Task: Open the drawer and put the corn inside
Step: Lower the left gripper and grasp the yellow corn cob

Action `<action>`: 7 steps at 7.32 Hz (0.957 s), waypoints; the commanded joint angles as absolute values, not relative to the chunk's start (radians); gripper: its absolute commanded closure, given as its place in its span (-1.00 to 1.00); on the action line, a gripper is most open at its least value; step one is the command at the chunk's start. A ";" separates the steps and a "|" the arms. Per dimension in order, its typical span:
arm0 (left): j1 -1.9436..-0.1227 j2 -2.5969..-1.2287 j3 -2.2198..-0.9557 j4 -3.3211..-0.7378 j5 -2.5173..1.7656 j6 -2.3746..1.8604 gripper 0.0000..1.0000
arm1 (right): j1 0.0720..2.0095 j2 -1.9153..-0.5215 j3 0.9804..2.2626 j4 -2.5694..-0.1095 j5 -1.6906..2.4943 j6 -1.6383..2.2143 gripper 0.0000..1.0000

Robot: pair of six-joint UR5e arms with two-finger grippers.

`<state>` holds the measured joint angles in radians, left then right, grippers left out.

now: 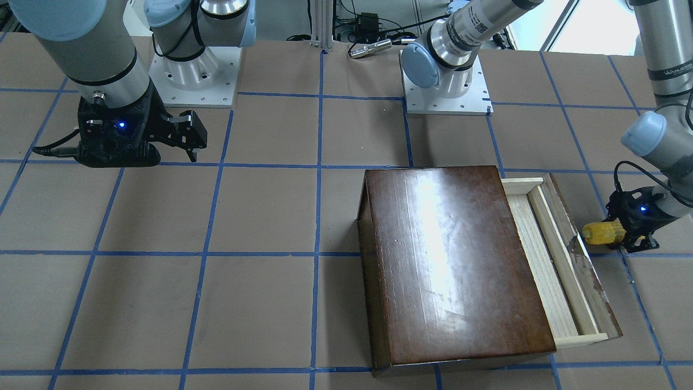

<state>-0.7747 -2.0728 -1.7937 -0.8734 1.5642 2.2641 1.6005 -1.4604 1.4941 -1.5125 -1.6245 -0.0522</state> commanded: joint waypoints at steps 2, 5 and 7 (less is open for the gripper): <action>-0.776 -2.071 -1.792 -0.870 1.560 2.240 0.94 | 1.600 -1.460 1.494 -1.513 -1.624 -0.052 -1.00; -0.782 -2.019 -1.790 -0.877 1.568 2.237 1.00 | 1.600 -1.460 1.494 -1.513 -1.624 -0.052 -1.00; -0.785 -1.944 -1.786 -0.929 1.571 2.238 1.00 | 1.600 -1.460 1.494 -1.513 -1.624 -0.052 -1.00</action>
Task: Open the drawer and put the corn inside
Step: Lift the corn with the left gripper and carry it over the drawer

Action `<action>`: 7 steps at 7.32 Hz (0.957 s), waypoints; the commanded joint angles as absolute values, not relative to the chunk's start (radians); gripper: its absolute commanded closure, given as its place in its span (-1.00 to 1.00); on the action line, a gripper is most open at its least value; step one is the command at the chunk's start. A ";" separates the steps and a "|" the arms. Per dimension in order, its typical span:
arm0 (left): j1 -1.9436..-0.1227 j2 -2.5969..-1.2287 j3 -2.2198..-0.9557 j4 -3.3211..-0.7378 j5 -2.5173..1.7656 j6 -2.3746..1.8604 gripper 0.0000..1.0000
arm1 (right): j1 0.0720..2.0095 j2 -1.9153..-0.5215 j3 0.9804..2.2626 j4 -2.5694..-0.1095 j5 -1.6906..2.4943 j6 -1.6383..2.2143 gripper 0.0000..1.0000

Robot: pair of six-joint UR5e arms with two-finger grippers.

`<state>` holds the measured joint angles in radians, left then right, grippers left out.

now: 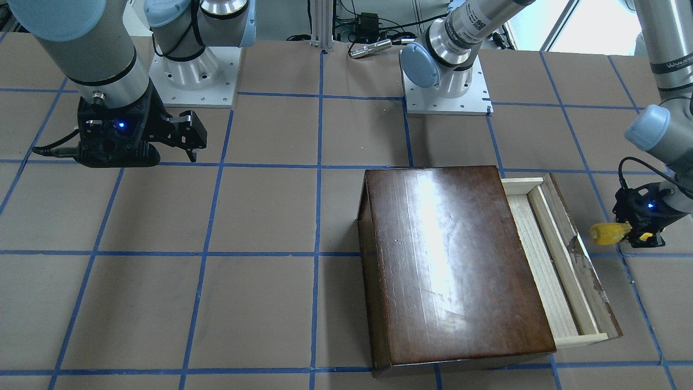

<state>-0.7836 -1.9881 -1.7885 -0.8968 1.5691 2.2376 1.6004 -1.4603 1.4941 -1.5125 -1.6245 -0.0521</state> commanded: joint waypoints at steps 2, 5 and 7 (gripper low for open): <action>-0.795 -1.847 -1.775 -1.050 1.562 2.240 1.00 | 1.600 -1.460 1.494 -1.513 -1.624 -0.052 -1.00; -0.944 -1.715 -1.760 -1.159 1.563 2.119 1.00 | 1.601 -1.460 1.494 -1.513 -1.624 -0.052 -1.00; -1.072 -1.657 -1.744 -1.213 1.563 2.010 1.00 | 1.601 -1.460 1.494 -1.513 -1.624 -0.052 -1.00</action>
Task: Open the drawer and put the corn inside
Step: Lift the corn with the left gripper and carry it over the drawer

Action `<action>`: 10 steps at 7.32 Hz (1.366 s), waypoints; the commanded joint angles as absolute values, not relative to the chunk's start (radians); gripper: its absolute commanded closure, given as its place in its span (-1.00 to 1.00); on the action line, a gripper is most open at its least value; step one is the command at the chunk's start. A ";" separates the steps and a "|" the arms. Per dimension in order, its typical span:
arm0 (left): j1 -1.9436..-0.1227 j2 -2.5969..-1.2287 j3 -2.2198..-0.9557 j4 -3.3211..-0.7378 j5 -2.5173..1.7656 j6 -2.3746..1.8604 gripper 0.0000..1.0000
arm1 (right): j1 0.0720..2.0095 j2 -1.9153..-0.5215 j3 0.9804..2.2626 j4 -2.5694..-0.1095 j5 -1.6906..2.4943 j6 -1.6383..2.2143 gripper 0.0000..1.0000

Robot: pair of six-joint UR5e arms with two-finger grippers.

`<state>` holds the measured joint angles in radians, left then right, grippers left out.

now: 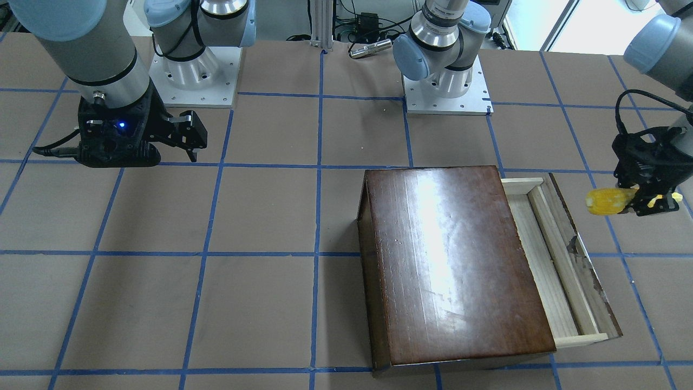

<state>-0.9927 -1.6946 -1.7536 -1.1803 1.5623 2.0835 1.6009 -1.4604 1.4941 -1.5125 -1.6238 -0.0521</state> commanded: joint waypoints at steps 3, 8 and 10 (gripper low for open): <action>-1.224 -1.670 -1.706 -1.227 1.562 1.741 1.00 | 1.600 -1.460 1.494 -1.513 -1.624 -0.052 -1.00; -1.244 -1.710 -1.628 -1.216 1.577 1.140 1.00 | 1.600 -1.460 1.494 -1.513 -1.624 -0.052 -1.00; -1.246 -1.713 -1.635 -1.245 1.565 0.765 1.00 | 1.600 -1.460 1.494 -1.513 -1.624 -0.052 -1.00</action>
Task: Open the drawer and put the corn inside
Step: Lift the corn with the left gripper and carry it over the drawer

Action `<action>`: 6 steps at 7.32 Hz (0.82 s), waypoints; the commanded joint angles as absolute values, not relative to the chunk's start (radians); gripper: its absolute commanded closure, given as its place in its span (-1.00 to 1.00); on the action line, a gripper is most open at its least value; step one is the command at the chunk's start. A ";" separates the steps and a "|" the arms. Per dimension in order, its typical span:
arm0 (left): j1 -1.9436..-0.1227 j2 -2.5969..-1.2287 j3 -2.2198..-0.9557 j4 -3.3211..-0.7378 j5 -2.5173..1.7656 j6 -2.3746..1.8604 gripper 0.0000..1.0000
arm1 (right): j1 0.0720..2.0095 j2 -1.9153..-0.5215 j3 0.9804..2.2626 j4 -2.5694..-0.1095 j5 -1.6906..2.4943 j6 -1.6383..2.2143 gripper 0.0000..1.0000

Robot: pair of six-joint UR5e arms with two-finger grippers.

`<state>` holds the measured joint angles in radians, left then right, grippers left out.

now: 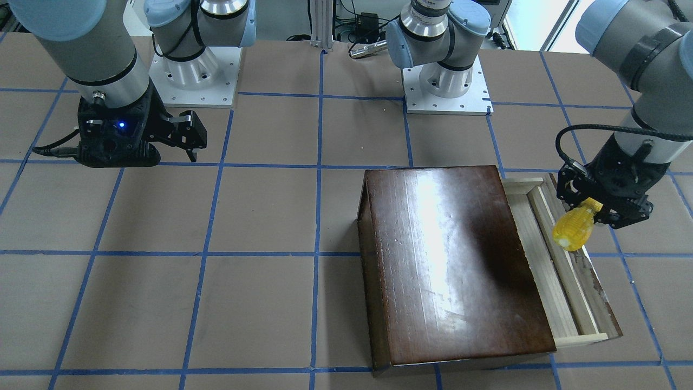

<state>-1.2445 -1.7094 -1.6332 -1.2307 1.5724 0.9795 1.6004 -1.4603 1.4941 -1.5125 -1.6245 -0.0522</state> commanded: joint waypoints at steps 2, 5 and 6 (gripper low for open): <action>-1.246 -1.733 -1.629 -1.273 1.562 0.503 1.00 | 1.600 -1.460 1.494 -1.513 -1.624 -0.052 -1.00; -1.238 -1.761 -1.620 -1.388 1.502 0.298 1.00 | 1.600 -1.460 1.494 -1.513 -1.624 -0.052 -1.00; -1.236 -1.770 -1.614 -1.394 1.523 0.298 1.00 | 1.600 -1.460 1.494 -1.513 -1.624 -0.052 -1.00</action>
